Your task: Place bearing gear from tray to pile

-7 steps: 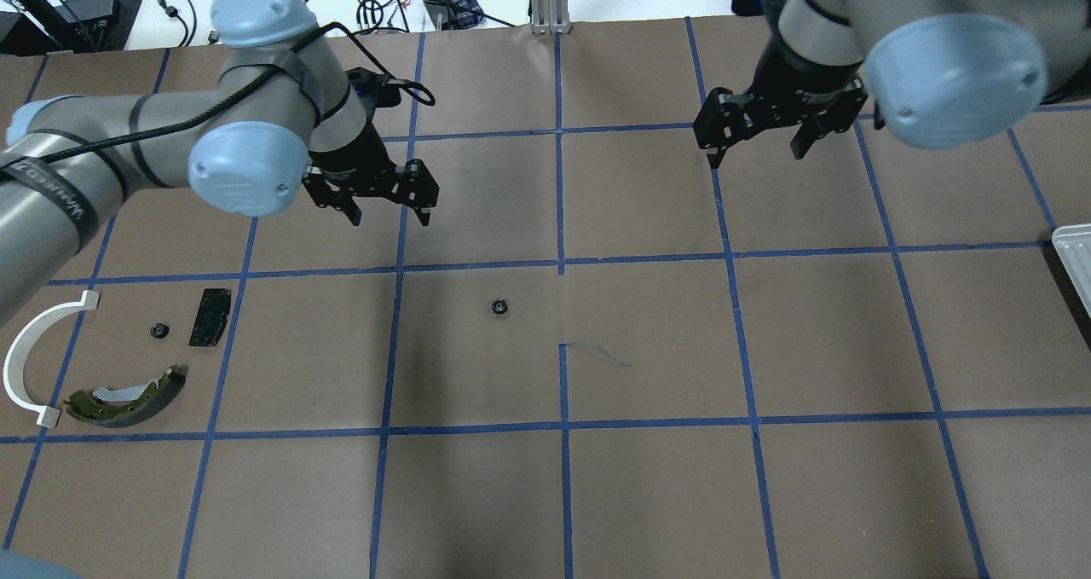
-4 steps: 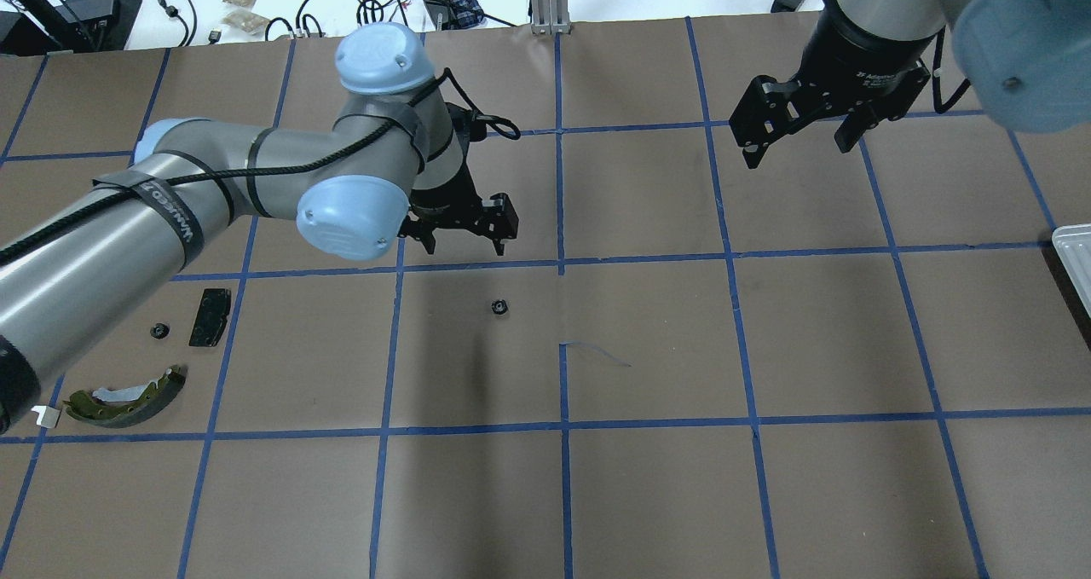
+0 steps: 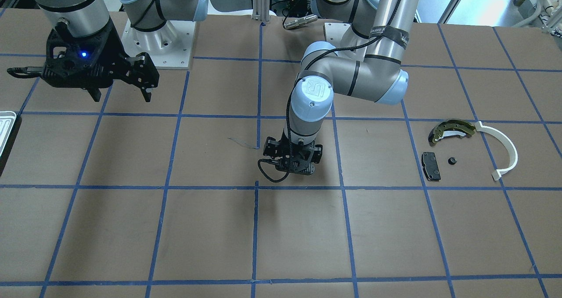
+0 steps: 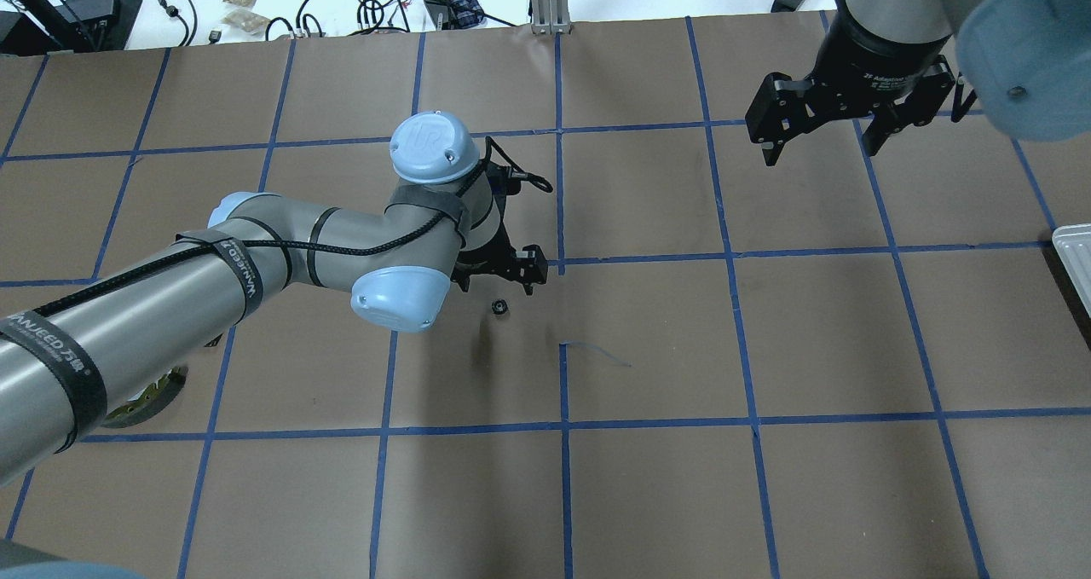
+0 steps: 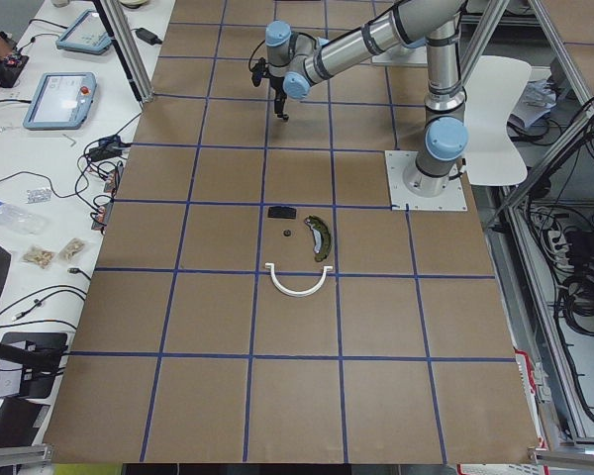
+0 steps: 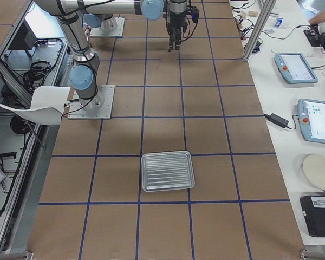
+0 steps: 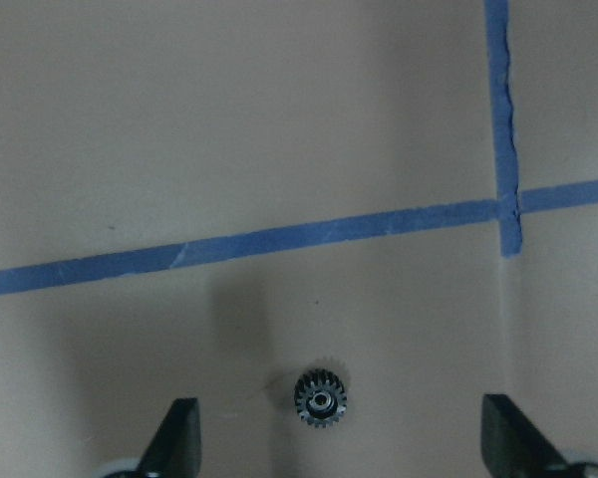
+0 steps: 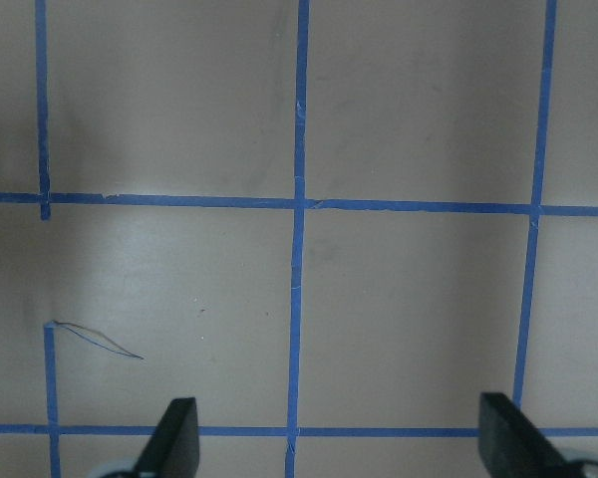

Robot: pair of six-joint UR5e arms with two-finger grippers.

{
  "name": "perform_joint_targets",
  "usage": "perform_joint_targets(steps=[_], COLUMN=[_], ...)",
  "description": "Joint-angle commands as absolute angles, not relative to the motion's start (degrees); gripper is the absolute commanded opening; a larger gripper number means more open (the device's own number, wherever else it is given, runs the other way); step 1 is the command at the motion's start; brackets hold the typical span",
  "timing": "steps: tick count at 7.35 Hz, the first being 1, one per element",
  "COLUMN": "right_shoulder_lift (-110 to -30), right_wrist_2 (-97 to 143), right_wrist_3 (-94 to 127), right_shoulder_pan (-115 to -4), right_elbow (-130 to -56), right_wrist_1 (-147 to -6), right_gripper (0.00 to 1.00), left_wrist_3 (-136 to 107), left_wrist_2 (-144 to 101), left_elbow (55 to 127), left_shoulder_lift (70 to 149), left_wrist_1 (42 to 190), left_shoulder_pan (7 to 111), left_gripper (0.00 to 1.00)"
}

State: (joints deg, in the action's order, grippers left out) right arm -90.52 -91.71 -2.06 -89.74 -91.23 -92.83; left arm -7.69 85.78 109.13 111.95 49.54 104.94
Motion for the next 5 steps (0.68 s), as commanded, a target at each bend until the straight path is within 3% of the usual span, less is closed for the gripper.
perform_joint_targets(steps=[1,5], right_shoulder_lift=[-91.05,-91.23], right_wrist_2=[-89.14,-88.94], right_wrist_3=[-1.41,4.48], right_shoulder_pan=[-89.48,-89.74], right_elbow=[-91.58,-91.49], right_wrist_1=[-91.68,-92.11], right_gripper=[1.0,1.0], left_wrist_3=[-10.43,-11.25], left_wrist_2=[85.61,85.61], left_elbow=[109.51,109.25], left_shoulder_lift=[113.28,114.35], left_wrist_1=[49.13,49.22], left_shoulder_pan=[105.03,105.03], left_gripper=[0.75,0.65])
